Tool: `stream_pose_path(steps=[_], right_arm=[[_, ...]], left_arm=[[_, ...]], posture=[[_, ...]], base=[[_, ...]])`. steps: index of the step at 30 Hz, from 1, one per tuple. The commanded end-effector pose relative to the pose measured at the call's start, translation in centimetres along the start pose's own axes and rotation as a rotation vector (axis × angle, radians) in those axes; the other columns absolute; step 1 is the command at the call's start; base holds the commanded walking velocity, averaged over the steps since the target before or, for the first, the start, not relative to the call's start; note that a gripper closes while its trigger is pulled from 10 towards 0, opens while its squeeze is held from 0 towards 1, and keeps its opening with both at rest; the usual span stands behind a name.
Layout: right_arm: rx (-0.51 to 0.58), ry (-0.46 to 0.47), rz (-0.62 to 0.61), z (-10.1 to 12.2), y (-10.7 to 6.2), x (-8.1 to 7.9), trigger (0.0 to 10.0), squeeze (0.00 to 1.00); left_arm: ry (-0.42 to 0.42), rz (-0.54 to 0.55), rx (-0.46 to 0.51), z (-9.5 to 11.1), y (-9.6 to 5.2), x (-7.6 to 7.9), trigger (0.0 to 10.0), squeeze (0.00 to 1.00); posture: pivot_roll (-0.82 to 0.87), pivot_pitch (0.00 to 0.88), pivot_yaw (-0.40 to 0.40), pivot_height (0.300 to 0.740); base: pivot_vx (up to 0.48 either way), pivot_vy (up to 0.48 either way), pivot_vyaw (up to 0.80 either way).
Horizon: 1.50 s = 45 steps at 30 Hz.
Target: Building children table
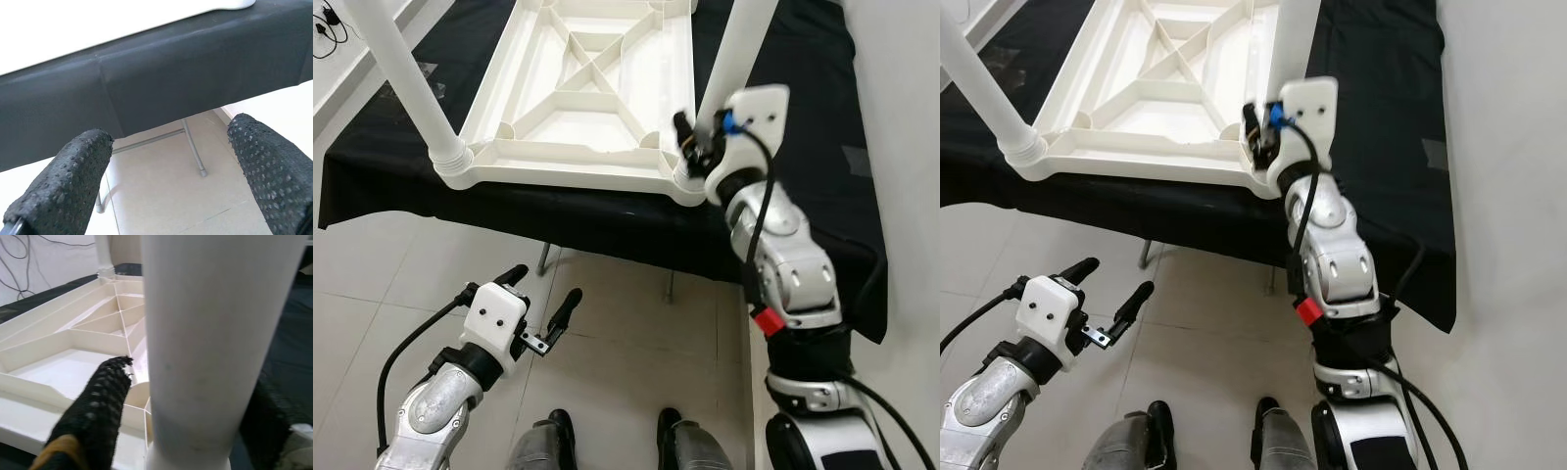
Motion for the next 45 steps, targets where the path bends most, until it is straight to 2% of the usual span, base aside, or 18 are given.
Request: stream_pose_path(steps=[1,2,11,16,20,23,25,28,34,41,44,45], right_arm=[[0.037,0.006,0.026,0.8,0.0,-0.4,10.0,1.00],[0.063,0.032,0.069,1.3,0.0,-0.8,10.0,0.00],[0.148,0.053,0.151,2.6,0.1,-0.9,10.0,0.00],[0.250,0.012,0.273,4.1,0.6,-0.3,10.0,0.00],[0.289,-0.021,0.343,4.5,0.9,0.1,10.0,0.00],[0.289,-0.021,0.343,4.5,0.9,0.1,10.0,0.00],[0.329,-0.058,0.445,4.9,1.2,0.7,10.0,0.00],[0.358,-0.088,0.519,5.1,1.4,1.4,10.0,0.00],[0.371,-0.097,0.591,5.2,1.6,2.1,10.0,0.00],[0.381,-0.099,0.748,5.3,1.8,2.6,10.0,0.00],[0.385,-0.094,0.756,5.4,1.9,2.7,10.0,0.00],[0.397,-0.085,0.788,5.6,1.9,2.7,9.1,0.00]], left_arm=[[-0.006,0.002,-0.028,-0.8,-0.4,0.1,10.0,0.00],[-0.005,0.002,-0.027,-0.8,-0.4,0.1,10.0,0.00],[-0.003,0.002,-0.026,-0.8,-0.4,0.2,10.0,0.00],[0.000,0.003,-0.025,-0.8,-0.4,0.2,10.0,0.00],[0.002,0.003,-0.024,-0.8,-0.4,0.3,10.0,0.00],[0.002,0.003,-0.024,-0.8,-0.4,0.3,10.0,0.00],[0.002,0.004,-0.022,-0.8,-0.4,0.3,10.0,0.00],[0.002,0.004,-0.022,-0.7,-0.5,0.4,10.0,0.00],[0.002,0.004,-0.021,-0.6,-0.6,0.5,10.0,0.00],[-0.001,0.003,-0.023,-0.5,-0.8,0.6,10.0,0.00],[-0.002,0.003,-0.023,-0.5,-0.9,0.7,10.0,0.00],[-0.002,0.003,-0.023,-0.5,-0.9,0.7,10.0,0.00]], posture=[[0.03,0.300,-0.014,0.740],[0.03,0.300,-0.014,0.740],[0.03,0.300,-0.015,0.740],[0.03,0.301,-0.019,0.740],[0.03,0.303,-0.021,0.740],[0.03,0.303,-0.021,0.740],[0.03,0.308,-0.022,0.740],[0.04,0.312,-0.024,0.740],[0.04,0.319,-0.024,0.740],[0.04,0.326,-0.023,0.740],[0.04,0.329,-0.024,0.740],[0.04,0.331,-0.025,0.740]], base=[[0.000,0.000,0.00],[0.000,0.000,0.00],[0.000,0.000,0.00],[0.000,0.000,0.00],[0.000,0.000,0.00],[0.000,0.000,0.00],[0.000,0.000,0.00],[0.000,0.000,0.00],[0.000,0.000,0.00],[0.000,0.000,0.00],[0.000,0.000,0.00],[0.000,0.000,0.00]])
Point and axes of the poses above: a point about 5 cm out from each wrist's last joint towards the gripper, its own y axis pointing out of the wrist towards the gripper, its own z axis along the axis of the wrist's last joint, x = y × z, the point moved 2 cm from there along y, pointing out of the wrist towards the gripper, and after that the axes turned 13 degrees about -y, right-handed, at the moved point
